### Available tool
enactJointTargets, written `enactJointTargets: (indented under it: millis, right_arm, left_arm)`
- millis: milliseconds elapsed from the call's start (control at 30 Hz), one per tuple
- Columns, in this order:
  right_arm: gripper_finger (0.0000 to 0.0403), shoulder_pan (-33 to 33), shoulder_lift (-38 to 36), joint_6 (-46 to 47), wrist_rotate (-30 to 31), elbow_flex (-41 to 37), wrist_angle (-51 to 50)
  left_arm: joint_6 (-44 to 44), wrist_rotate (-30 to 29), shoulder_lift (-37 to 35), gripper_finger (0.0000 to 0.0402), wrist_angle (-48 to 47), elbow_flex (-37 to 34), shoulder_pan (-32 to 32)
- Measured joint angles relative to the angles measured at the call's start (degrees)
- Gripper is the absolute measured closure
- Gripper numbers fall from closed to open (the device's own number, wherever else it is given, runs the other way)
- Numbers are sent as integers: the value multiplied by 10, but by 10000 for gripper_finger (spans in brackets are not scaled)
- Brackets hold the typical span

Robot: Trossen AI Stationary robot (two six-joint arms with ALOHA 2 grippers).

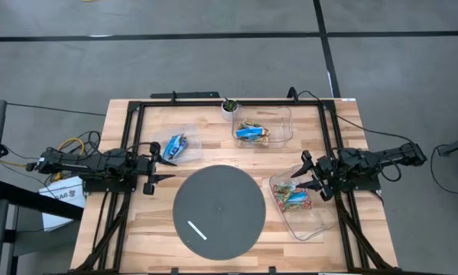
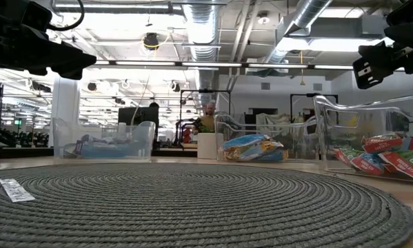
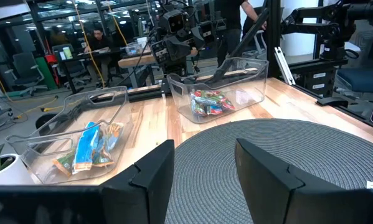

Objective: Pick and place Granola Bars by type
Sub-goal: Return to Home Position

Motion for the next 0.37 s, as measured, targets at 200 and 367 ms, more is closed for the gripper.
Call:
enactJointTargets:
  millis: [200,367]
  right_arm:
    - [233,0,0,0,0,0,0]
    - [234,0,0,0,0,0,0]
  left_arm:
    - [0,0,0,239,0,0,0]
    - [0,0,0,239,0,0,0]
